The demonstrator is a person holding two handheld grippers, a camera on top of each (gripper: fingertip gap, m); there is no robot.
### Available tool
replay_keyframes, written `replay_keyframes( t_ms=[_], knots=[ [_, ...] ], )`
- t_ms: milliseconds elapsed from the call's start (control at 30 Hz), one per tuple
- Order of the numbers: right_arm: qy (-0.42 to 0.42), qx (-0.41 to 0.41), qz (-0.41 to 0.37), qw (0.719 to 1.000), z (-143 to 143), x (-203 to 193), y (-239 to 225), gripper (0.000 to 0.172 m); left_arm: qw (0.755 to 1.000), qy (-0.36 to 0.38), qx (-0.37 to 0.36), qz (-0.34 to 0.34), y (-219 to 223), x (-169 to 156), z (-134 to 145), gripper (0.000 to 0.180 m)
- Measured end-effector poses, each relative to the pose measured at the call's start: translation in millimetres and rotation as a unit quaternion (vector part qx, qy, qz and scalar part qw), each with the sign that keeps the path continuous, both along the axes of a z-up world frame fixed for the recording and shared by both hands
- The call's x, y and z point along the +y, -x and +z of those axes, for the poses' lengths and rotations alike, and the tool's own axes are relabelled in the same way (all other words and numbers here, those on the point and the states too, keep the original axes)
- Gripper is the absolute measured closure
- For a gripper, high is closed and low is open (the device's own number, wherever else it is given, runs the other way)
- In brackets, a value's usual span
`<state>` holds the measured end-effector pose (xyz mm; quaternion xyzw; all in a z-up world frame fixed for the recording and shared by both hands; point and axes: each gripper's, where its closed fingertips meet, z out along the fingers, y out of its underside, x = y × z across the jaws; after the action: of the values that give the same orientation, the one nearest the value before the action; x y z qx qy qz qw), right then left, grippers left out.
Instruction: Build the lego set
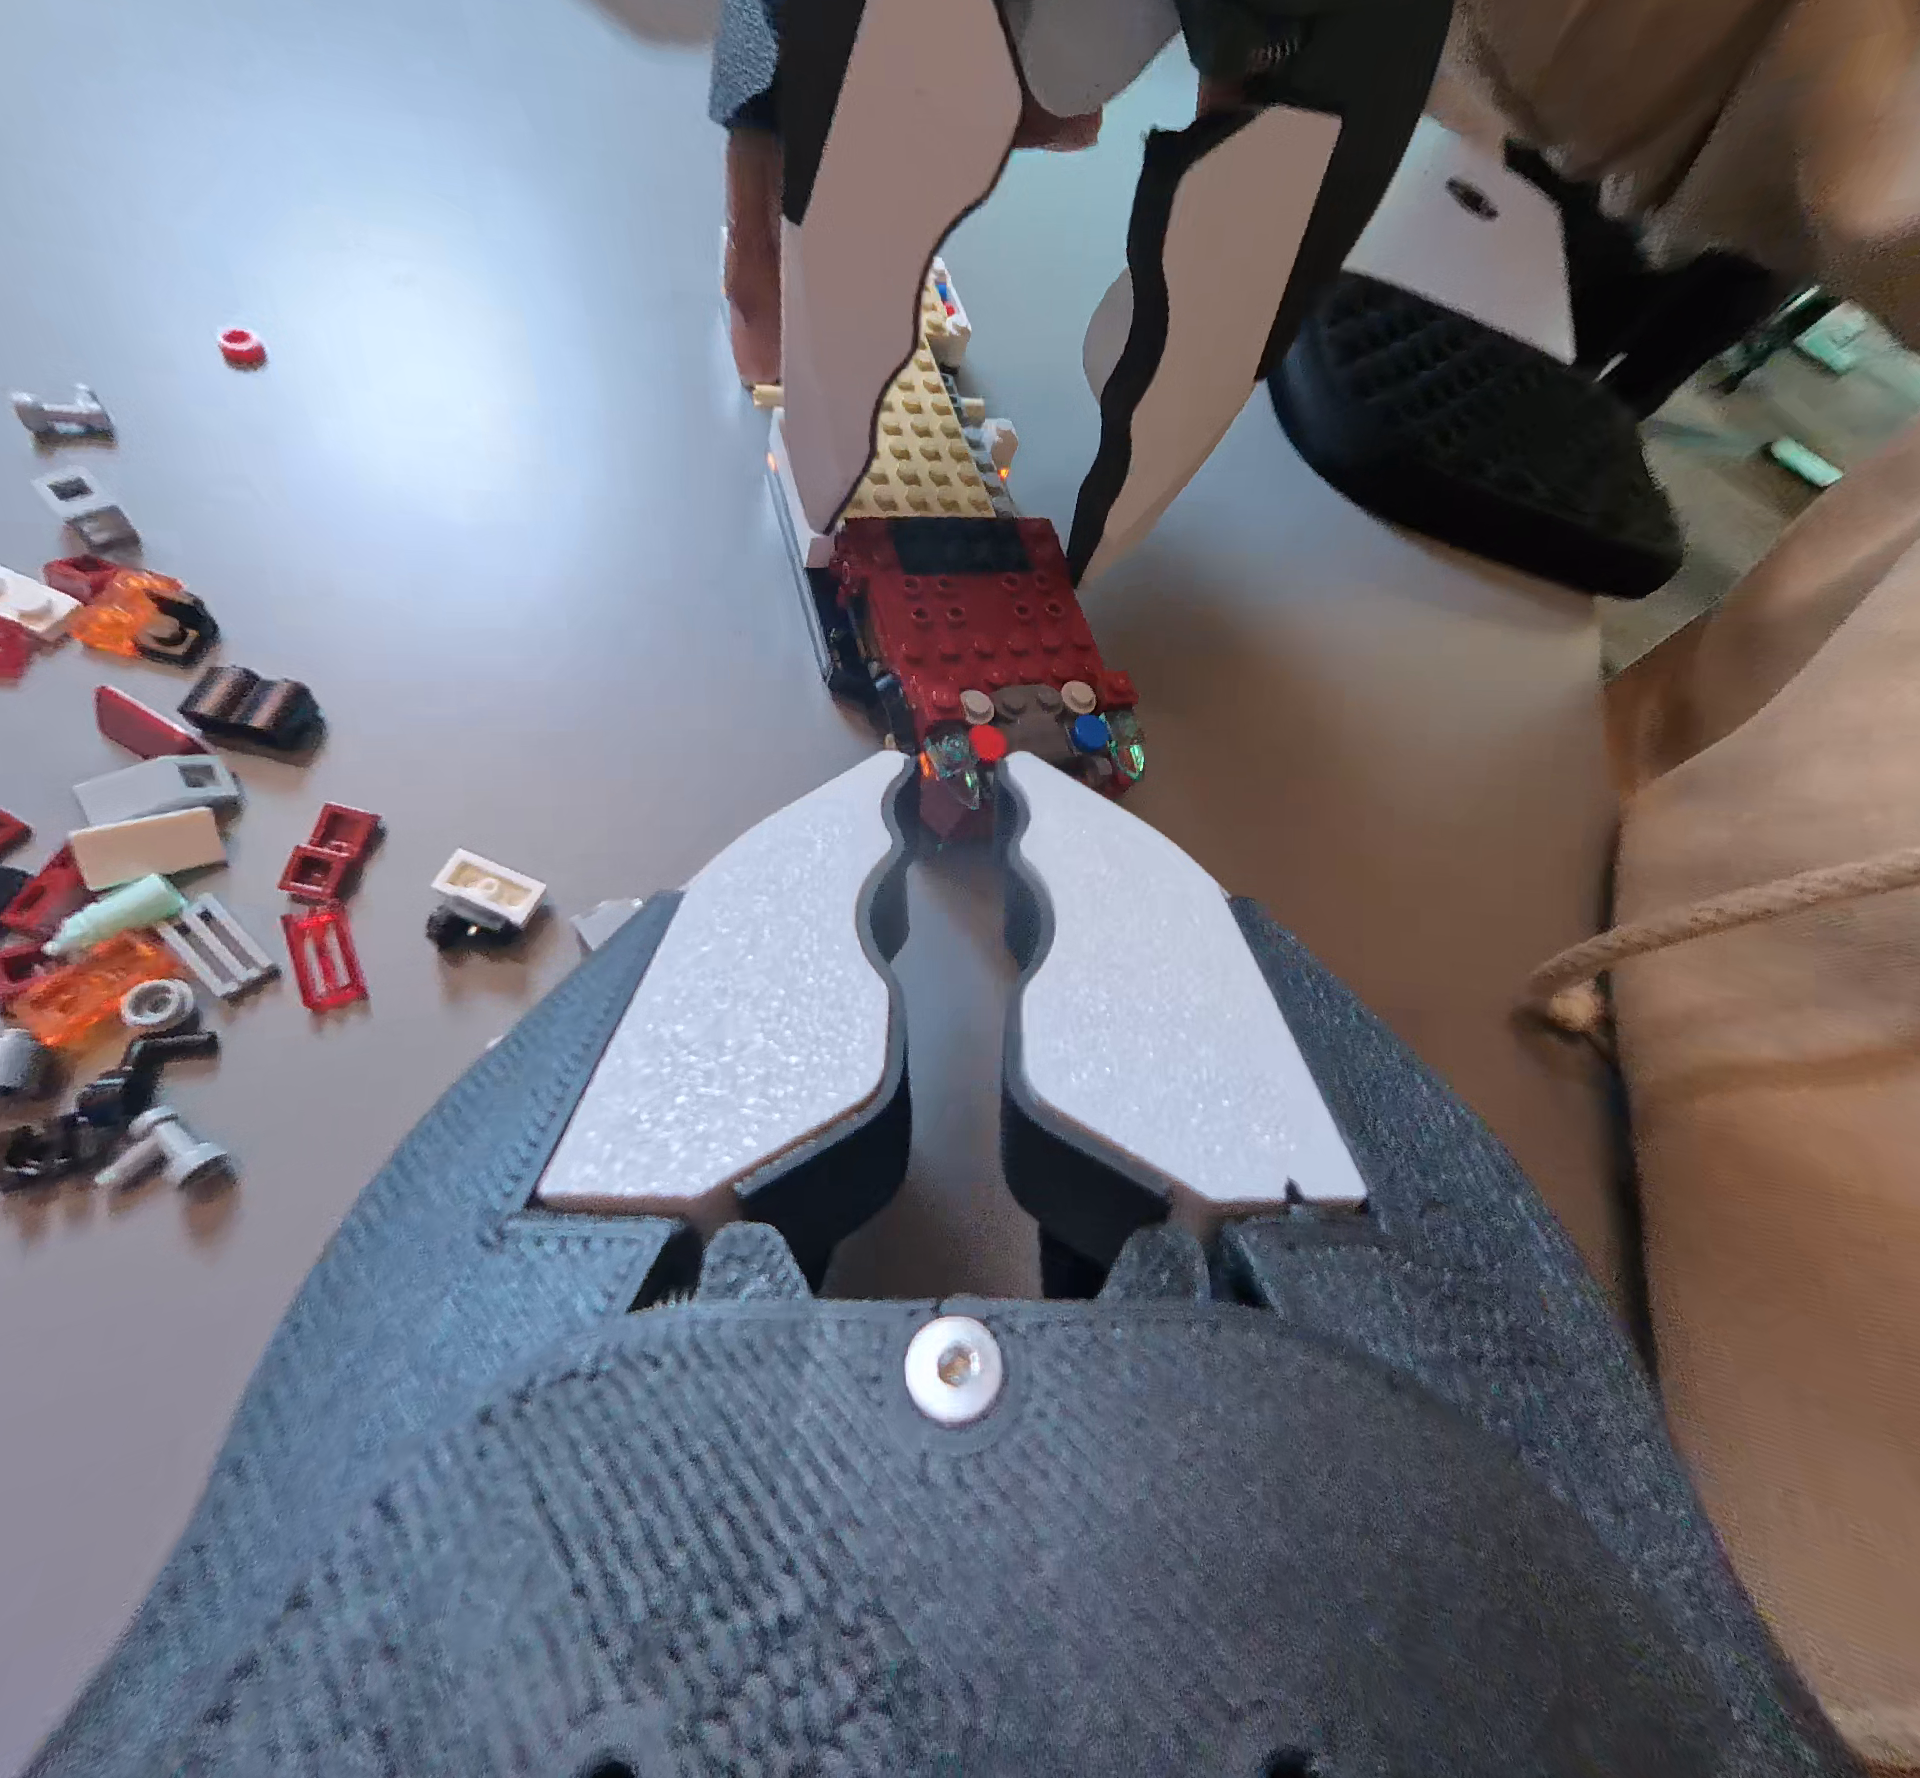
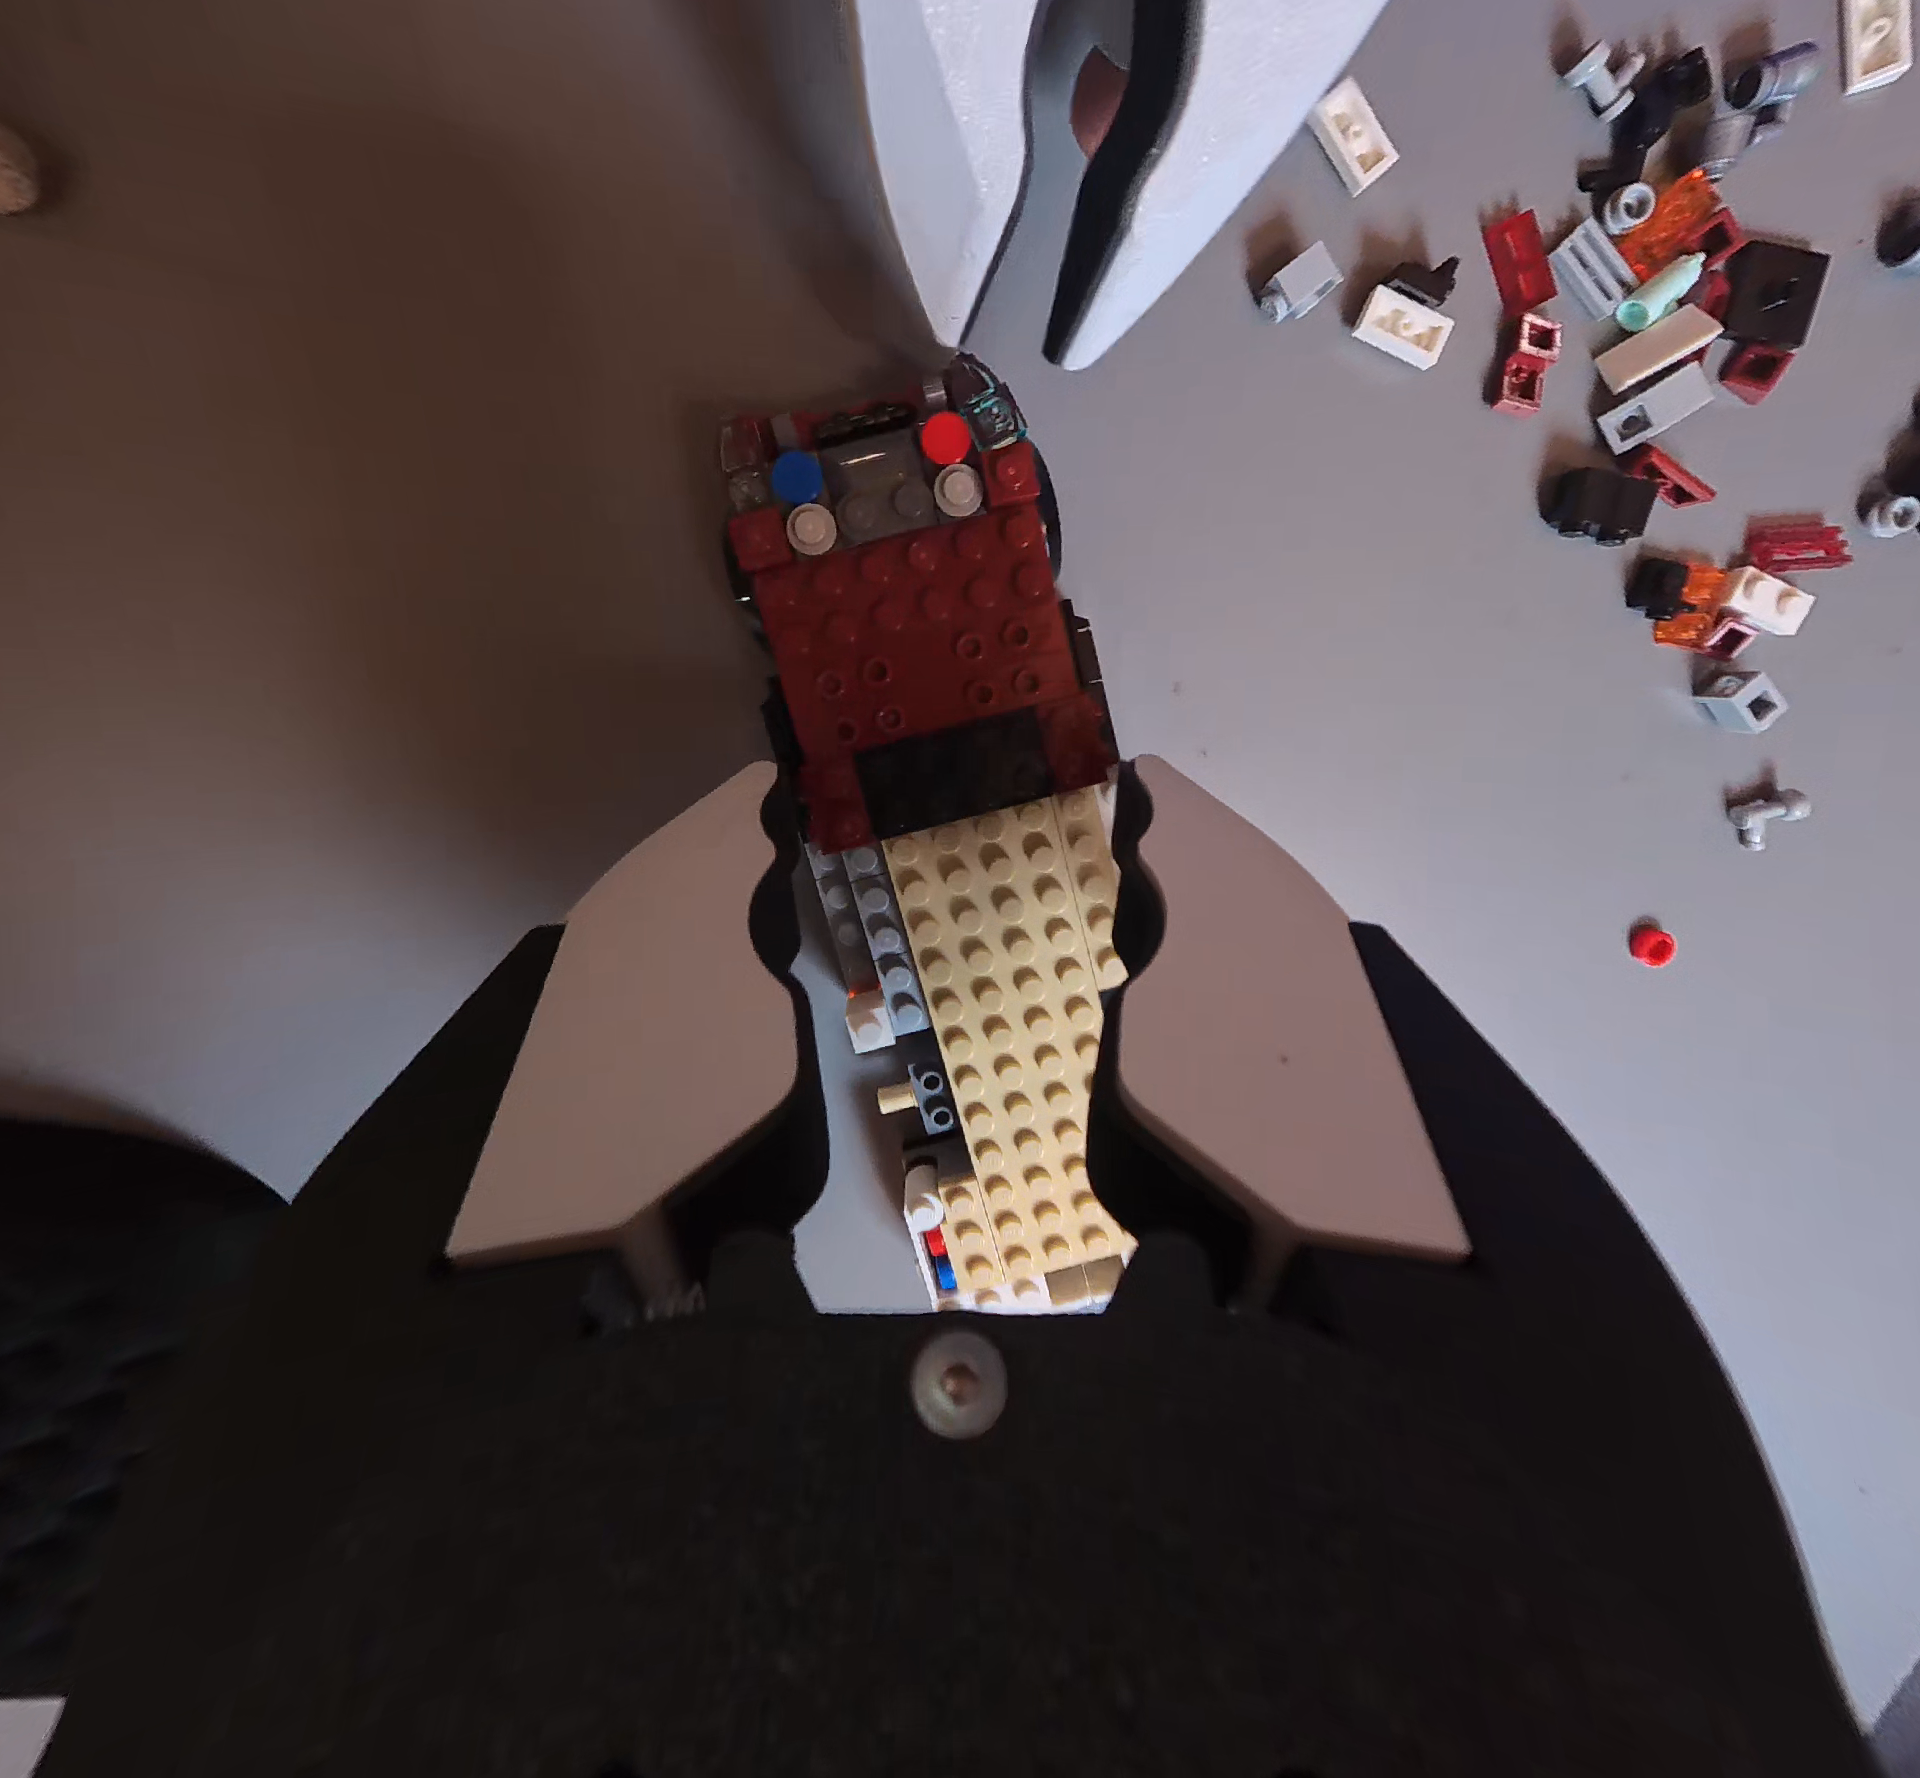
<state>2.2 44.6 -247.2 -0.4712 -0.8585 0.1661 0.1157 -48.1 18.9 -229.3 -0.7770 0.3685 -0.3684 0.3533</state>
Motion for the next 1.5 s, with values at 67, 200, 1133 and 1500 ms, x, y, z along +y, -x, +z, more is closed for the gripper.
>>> replay_keyframes(
  t_ms=[67, 200, 1133, 1500],
  knots=[
    [0.003, 0.009, -0.003, 1.0, 0, -1, 1, 0.114, 0.998, 0.051, -0.029, 0.004, 0, 2, 1, 0.165],
    [0.007, 0.025, -0.01, 1.0, 0, -2, 1, 0.114, 0.988, 0.141, -0.067, 0.015, 0, 6, -2, 0.167],
    [0.018, 0.056, -0.003, 0.998, -1, -3, 2, 0.114, 0.954, 0.297, -0.028, -0.024, -7, 2, -10, 0.17],
    [0.015, 0.065, -0.003, 0.998, -2, -3, 2, 0.113, 0.968, 0.251, 0.0, -0.009, -7, 1, -11, 0.17]
  ],
)
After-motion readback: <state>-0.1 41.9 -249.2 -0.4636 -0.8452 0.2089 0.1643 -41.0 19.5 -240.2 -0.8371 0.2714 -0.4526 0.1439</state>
